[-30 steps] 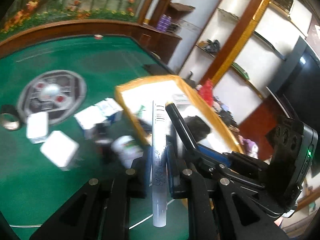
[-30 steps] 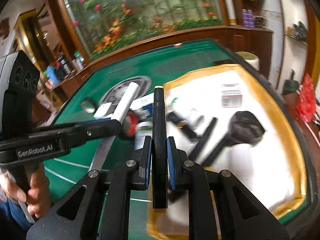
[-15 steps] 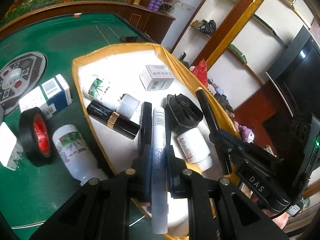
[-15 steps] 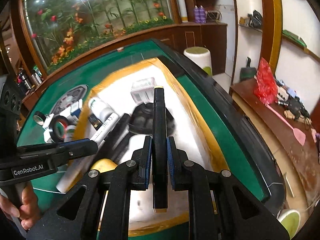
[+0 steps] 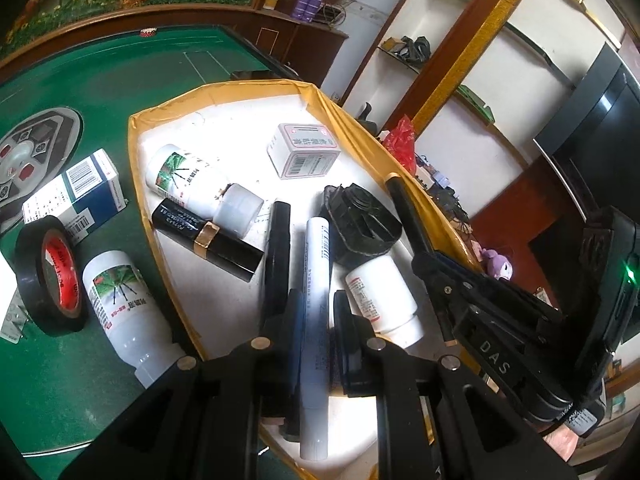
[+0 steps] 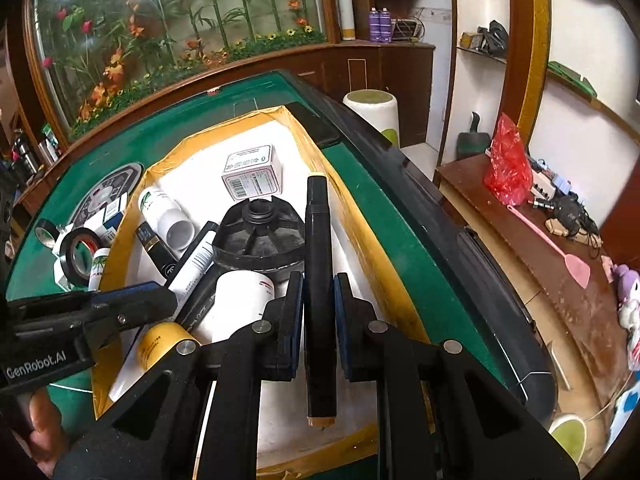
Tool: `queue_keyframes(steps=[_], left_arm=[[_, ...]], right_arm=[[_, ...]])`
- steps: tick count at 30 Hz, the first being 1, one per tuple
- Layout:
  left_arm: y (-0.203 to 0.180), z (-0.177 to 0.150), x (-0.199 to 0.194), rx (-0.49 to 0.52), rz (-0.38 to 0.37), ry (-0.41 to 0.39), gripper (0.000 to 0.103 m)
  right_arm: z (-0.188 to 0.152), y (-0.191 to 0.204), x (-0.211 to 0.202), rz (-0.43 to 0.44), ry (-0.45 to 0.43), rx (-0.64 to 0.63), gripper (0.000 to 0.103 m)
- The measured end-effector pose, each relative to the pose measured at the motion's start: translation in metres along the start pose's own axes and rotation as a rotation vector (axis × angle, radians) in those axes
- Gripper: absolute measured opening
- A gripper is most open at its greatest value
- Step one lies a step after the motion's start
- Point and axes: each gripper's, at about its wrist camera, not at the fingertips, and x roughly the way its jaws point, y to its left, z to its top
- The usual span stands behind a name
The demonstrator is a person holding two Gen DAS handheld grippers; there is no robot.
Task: Organize rigid objects
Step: 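Carry the black marker and white tube into the white tray and open both tools, then grasp a black tape roll with the left tool while the right tool grasps a white power adapter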
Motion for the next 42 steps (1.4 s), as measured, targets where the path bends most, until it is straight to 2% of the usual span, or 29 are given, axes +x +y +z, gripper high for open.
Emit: queue_keyframes(steps=[9, 11, 13, 14, 23, 26, 30, 31, 32, 33, 34, 35, 36, 38, 42], left_arm=[[0.004, 0.0, -0.002, -0.012, -0.021, 0.031, 0.015], [0.005, 0.0, -0.005, -0.011, -0.022, 0.026, 0.015], [0.005, -0.001, -0.009, -0.009, -0.022, 0.022, 0.015], [0.005, -0.002, -0.01, -0.01, -0.024, 0.02, 0.015], [0.024, -0.003, -0.037, -0.037, -0.024, -0.018, 0.015], [0.039, -0.003, -0.053, -0.054, -0.002, -0.046, 0.015], [0.071, -0.003, -0.085, -0.078, 0.083, -0.106, 0.017], [0.082, -0.003, -0.095, -0.094, 0.104, -0.127, 0.019], [0.092, -0.002, -0.105, -0.116, 0.127, -0.15, 0.026], [0.105, -0.002, -0.118, -0.139, 0.149, -0.179, 0.044], [0.117, -0.003, -0.13, -0.155, 0.171, -0.205, 0.056], [0.132, -0.003, -0.145, -0.174, 0.208, -0.241, 0.081], [0.143, -0.004, -0.155, -0.19, 0.243, -0.275, 0.086], [0.169, -0.003, -0.175, -0.241, 0.319, -0.326, 0.086], [0.226, 0.008, -0.187, -0.357, 0.362, -0.313, 0.086]], right_arm=[[0.002, 0.002, -0.01, -0.009, -0.014, 0.002, 0.018], [0.003, 0.003, -0.015, 0.001, -0.027, 0.007, 0.025], [0.003, 0.005, -0.021, 0.01, -0.045, 0.007, 0.036], [0.004, 0.007, -0.024, 0.015, -0.055, 0.009, 0.038], [0.004, 0.045, -0.038, 0.125, -0.087, -0.039, 0.038], [0.005, 0.063, -0.039, 0.149, -0.087, -0.071, 0.038], [0.003, 0.083, -0.04, 0.195, -0.082, -0.108, 0.038], [0.002, 0.088, -0.04, 0.207, -0.08, -0.118, 0.038], [0.001, 0.094, -0.04, 0.222, -0.078, -0.131, 0.038], [0.0, 0.1, -0.039, 0.235, -0.075, -0.144, 0.038], [-0.001, 0.105, -0.039, 0.242, -0.072, -0.154, 0.038], [-0.002, 0.112, -0.038, 0.256, -0.067, -0.167, 0.038], [-0.003, 0.117, -0.038, 0.266, -0.065, -0.177, 0.038], [-0.005, 0.126, -0.038, 0.283, -0.061, -0.198, 0.038], [-0.007, 0.141, -0.035, 0.32, -0.042, -0.225, 0.038]])
